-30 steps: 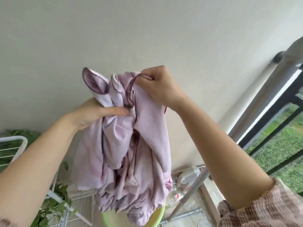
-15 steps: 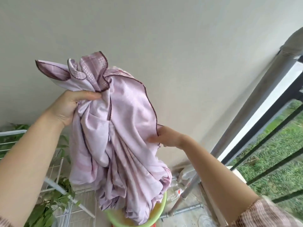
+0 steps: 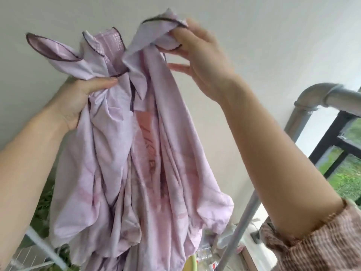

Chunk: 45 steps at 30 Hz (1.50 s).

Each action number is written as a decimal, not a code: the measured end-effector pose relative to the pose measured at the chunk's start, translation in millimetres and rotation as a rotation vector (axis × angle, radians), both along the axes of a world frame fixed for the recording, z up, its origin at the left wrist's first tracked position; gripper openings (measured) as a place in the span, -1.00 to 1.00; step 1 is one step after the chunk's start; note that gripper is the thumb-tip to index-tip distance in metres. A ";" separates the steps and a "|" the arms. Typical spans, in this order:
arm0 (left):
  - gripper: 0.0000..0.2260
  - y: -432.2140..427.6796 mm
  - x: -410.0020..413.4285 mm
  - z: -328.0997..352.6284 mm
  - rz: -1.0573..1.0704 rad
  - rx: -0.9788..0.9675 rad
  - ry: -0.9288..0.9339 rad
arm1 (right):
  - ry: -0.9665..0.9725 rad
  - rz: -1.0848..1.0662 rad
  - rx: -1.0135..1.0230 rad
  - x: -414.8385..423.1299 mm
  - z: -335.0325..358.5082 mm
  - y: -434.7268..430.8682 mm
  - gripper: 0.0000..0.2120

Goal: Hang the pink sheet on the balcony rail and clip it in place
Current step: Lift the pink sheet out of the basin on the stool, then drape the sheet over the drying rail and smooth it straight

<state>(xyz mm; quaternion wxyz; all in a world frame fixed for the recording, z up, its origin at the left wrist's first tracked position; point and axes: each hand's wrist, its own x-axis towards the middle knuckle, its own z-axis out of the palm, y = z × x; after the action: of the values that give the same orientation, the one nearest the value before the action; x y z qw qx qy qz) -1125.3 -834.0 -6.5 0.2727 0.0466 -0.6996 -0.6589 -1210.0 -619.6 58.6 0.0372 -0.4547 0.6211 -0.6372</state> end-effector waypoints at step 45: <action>-0.89 186.1 61.0 166.0 -0.668 -0.240 0.364 | -0.032 -1.044 -0.058 151.3 182.3 183.2 -0.82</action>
<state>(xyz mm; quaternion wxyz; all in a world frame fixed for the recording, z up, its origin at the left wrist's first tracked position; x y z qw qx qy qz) -1064.2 -647.9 159.5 0.1665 -0.3331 -0.6885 -0.6223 -1058.6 -436.4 240.8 -0.2886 -0.0756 0.7465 -0.5947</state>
